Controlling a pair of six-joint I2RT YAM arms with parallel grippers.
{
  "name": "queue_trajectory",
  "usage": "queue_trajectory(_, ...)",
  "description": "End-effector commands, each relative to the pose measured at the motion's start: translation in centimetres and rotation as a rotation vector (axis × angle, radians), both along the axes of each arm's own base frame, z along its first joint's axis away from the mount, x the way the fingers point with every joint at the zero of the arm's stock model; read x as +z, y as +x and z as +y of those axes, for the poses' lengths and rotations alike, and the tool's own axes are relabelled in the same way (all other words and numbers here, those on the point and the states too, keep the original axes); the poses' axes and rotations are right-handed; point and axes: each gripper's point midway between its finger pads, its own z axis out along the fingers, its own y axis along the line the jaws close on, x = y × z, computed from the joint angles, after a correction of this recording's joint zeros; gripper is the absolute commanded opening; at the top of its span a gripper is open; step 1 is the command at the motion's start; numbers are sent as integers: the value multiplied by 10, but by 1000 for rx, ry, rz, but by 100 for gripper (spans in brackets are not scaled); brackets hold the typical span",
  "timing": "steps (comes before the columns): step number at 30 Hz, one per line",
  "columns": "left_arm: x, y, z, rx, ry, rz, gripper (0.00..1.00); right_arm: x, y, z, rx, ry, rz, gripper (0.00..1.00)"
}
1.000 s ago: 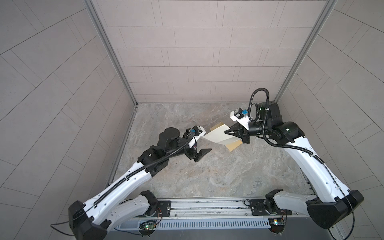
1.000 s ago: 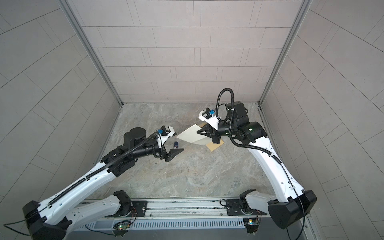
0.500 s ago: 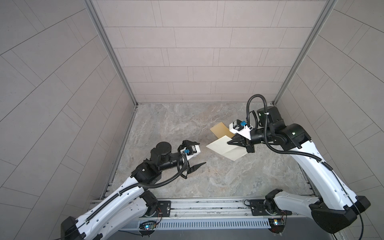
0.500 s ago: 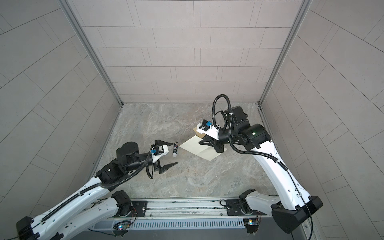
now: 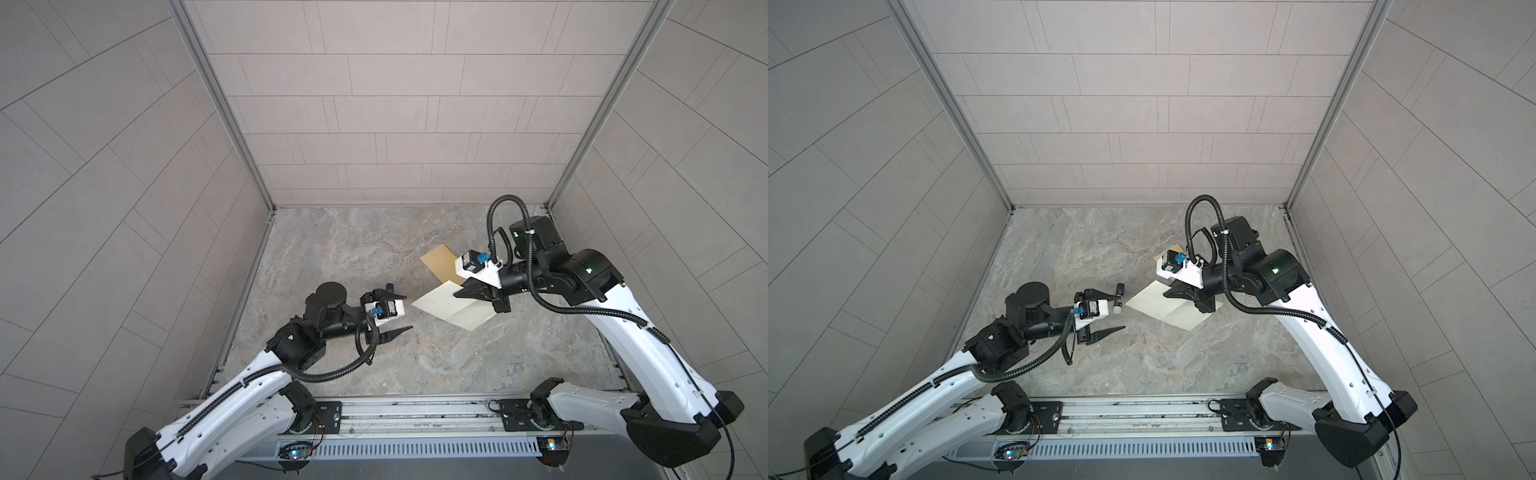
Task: Place the letter into the envelope and seal it
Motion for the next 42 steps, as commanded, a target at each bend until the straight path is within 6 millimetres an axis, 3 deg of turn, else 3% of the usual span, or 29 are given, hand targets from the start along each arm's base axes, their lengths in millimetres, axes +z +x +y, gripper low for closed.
queue_trajectory(1, -10, -3, -3, -42, 22, -22, 63, 10, -10, 1, 36, 15, -35, 0)
queue_trajectory(8, -14, 11, -5, 13, 11, -66, 62, 10, -15, 5, 61, 10, -35, 0)
queue_trajectory(12, -15, 10, -9, -12, 1, -57, 44, 9, -13, 6, 58, 5, -40, 0)
queue_trajectory(17, -19, 6, -11, -37, -16, -48, 32, 9, -5, 7, 38, 7, -59, 0)
queue_trajectory(22, -18, 7, -10, -18, -49, -43, 0, 8, 10, 9, -10, 12, -95, 0)
queue_trajectory(24, -18, 7, -10, -16, -58, -37, 0, 9, 19, 9, -46, 11, -126, 0)
queue_trajectory(27, -17, 7, -11, -13, -73, -31, 0, 13, 40, 5, -155, 13, -165, 9)
queue_trajectory(30, -16, 9, -11, -2, -93, -26, 0, 26, 60, -2, -276, 29, -225, 30)
queue_trajectory(34, -12, 13, -11, 20, -119, -32, 0, 52, 74, -17, -409, 67, -337, 51)
queue_trajectory(38, -9, 16, -10, 37, -134, -42, 0, 65, 60, -22, -411, 135, -368, 59)
queue_trajectory(42, -6, 18, -10, 46, -141, -53, 0, 52, 32, -8, -288, 171, -295, 61)
